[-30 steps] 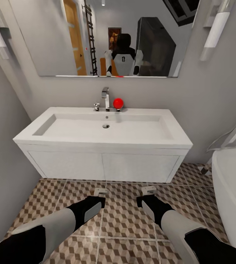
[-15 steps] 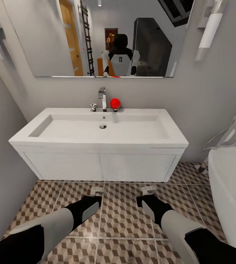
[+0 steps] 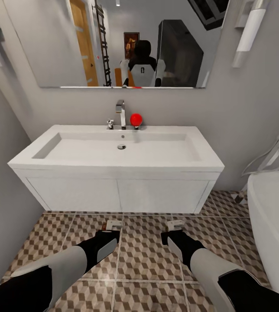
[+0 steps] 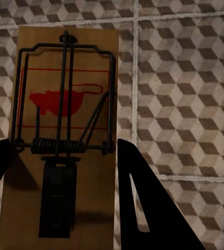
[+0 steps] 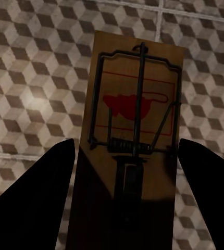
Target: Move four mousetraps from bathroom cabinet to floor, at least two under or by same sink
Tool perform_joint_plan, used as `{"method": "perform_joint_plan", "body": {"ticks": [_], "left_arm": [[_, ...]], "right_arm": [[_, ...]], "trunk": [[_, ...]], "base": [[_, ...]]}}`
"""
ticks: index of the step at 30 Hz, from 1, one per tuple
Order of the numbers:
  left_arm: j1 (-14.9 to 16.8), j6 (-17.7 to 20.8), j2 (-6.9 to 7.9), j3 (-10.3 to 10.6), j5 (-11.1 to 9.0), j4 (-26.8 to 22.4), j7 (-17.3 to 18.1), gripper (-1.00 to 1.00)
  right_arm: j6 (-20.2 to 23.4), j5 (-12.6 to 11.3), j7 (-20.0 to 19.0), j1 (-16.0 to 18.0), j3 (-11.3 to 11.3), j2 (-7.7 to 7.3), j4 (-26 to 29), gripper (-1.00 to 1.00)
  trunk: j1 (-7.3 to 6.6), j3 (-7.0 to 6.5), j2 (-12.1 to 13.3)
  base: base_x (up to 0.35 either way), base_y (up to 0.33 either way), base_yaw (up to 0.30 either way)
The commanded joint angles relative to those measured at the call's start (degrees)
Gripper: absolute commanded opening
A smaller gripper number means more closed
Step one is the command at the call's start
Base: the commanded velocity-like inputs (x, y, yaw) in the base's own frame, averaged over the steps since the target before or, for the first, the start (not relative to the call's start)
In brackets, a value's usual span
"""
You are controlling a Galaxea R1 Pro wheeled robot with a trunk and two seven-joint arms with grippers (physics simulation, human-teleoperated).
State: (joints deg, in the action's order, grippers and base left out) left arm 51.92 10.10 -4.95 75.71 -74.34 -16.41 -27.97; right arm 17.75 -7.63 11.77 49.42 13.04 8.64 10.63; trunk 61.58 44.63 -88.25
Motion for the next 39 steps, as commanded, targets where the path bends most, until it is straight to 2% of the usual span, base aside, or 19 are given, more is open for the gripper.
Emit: {"method": "perform_joint_plan", "body": {"ticks": [1,10,23,29,39], "left_arm": [[0.0,0.4,0.02,0.4,0.1,-0.1,-0.3,-1.0],[0.1,0.3,0.0,0.3,0.1,-0.2,-0.2,-1.0],[0.1,0.1,0.13,0.0,0.0,-0.1,-0.2,-1.0],[0.1,-4.2,1.21,0.0,0.0,-0.1,0.1,-1.0],[0.1,-4.9,1.43,0.0,0.0,-0.1,0.2,-1.0]], "right_arm": [[0.2,-0.6,0.4,0.0,0.5,0.01,0.1,-1.0],[-3.2,-0.5,0.4,0.0,0.5,0.05,0.0,-1.0],[-3.6,-0.4,0.4,0.0,0.7,0.06,0.0,-1.0],[-3.7,-0.2,0.4,0.0,0.7,0.06,0.1,-1.0],[-3.8,-0.2,0.4,0.0,0.6,0.0,0.0,-1.0]], "trunk": [[0.22,0.23,-0.4],[2.2,1.85,-4.1],[5.05,4.18,-9.3],[6.37,5.26,-11.7],[8.57,7.05,-15.7]], "base": [[0.0,0.0,0.0],[0.0,0.0,0.0],[0.0,0.0,0.0],[0.0,0.0,0.0],[0.0,0.0,0.0]]}}
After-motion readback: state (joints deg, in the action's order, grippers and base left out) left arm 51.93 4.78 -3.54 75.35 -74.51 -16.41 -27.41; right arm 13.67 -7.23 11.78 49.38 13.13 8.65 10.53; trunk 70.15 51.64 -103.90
